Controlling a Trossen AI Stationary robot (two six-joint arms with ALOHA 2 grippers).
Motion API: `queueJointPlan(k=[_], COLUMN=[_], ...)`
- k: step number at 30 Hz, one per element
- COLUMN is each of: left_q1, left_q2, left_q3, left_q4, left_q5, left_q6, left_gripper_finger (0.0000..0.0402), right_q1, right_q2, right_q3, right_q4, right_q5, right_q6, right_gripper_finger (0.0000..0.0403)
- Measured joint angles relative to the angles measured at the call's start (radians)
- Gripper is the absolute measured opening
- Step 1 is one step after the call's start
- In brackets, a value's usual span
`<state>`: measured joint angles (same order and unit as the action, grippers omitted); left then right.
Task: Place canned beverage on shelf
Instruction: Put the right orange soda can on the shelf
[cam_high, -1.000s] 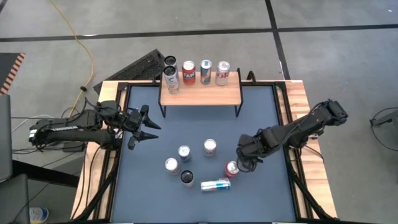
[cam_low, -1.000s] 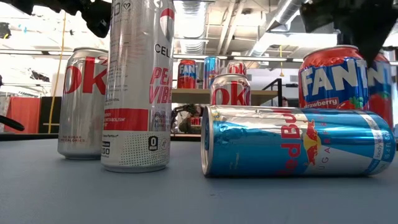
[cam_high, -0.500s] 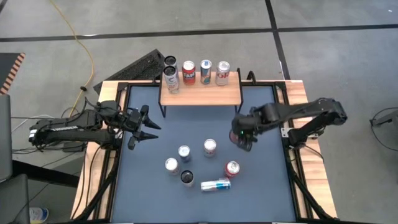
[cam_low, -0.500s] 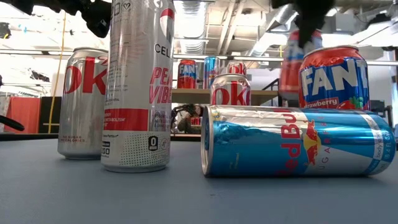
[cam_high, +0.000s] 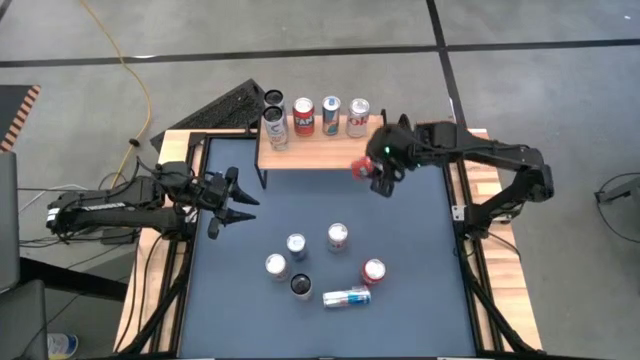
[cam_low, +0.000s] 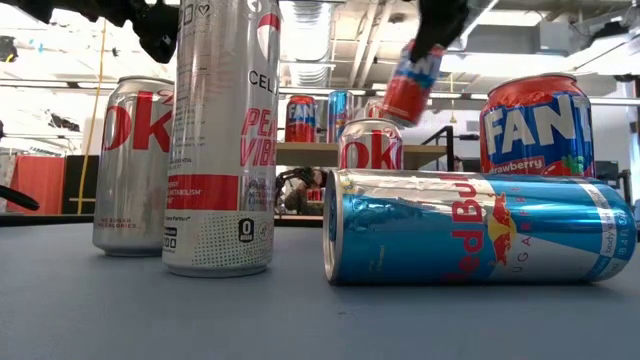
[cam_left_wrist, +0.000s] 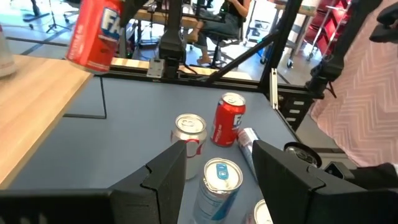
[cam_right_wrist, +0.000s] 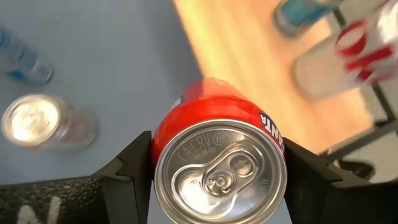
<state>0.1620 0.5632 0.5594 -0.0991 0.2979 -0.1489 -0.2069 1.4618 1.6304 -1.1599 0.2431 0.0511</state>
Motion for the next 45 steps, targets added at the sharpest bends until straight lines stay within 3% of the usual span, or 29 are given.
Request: queueJointPlan(k=[6,17,38,45], left_q1=[0.0,0.0,0.0,0.0], left_q2=[0.0,0.0,0.0,0.0], left_q3=[0.0,0.0,0.0,0.0], left_q4=[0.004,0.004,0.051,0.055], left_q5=[-0.025,-0.025,-0.052,-0.051], left_q6=[-0.014,-0.021,-0.021,-0.021], left_gripper_finger=[0.0174,0.0174,0.0174,0.0174], right_q1=[-0.093,-0.211,-0.216,-0.214], right_q2=[0.017,0.112,0.151,0.162], right_q3=[0.053,0.084,0.153,0.157], right_q4=[0.081,0.031,-0.04,-0.067], right_q5=[-0.041,-0.088,-0.084,-0.141], right_q6=[-0.092,-0.14,-0.207,-0.21], right_gripper_finger=[0.0247,0.0247,0.0251,0.027])
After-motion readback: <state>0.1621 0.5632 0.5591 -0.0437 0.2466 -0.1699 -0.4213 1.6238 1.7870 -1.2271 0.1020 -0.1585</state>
